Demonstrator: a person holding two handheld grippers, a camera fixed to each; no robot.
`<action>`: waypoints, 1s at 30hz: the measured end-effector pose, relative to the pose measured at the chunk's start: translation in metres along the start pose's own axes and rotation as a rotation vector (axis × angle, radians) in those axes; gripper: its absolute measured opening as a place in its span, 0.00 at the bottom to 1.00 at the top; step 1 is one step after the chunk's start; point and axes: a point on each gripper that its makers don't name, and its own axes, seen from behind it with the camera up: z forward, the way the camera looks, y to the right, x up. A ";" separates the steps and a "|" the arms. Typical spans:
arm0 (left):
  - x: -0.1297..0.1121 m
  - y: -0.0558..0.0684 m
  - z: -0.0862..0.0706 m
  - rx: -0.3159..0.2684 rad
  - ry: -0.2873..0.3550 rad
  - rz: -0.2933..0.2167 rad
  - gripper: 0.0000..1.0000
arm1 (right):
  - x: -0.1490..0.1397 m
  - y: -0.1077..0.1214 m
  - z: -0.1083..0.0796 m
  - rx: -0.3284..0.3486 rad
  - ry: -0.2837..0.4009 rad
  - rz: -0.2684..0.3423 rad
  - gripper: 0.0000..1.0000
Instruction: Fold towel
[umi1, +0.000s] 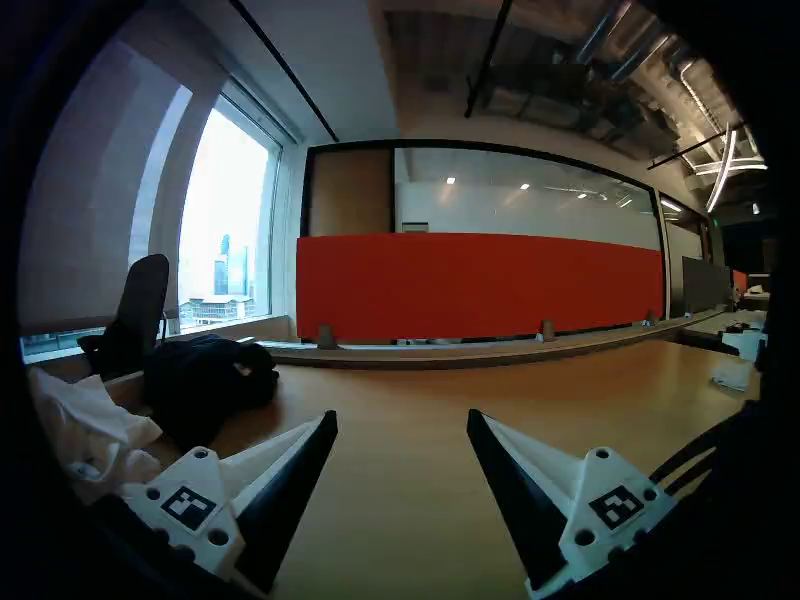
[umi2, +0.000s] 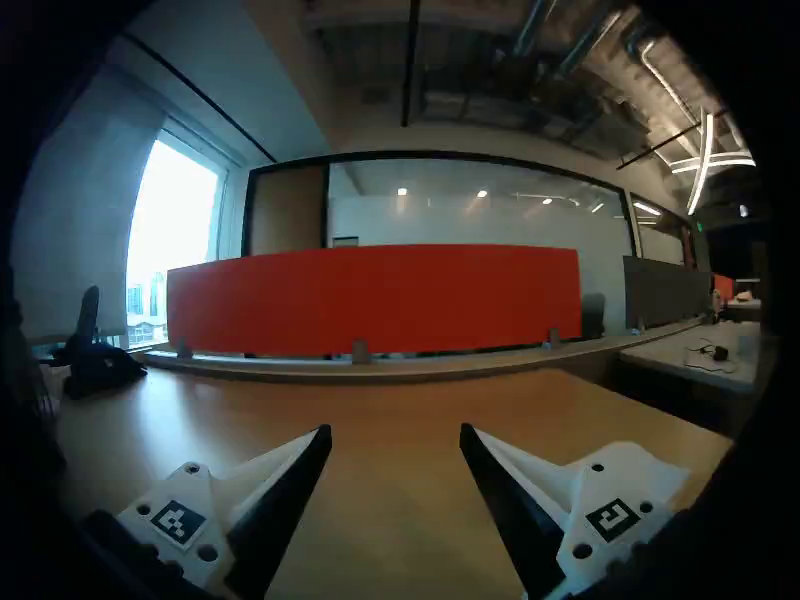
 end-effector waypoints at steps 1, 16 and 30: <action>0.000 0.000 0.000 0.000 0.000 0.000 0.96 | 0.000 -0.001 0.000 0.001 0.002 -0.003 0.99; 0.001 -0.001 0.000 0.000 0.000 0.000 0.96 | 0.001 -0.006 -0.004 0.003 0.004 -0.031 0.99; 0.001 0.000 0.000 0.000 0.000 0.000 0.96 | 0.000 -0.006 -0.004 0.001 0.002 -0.030 0.99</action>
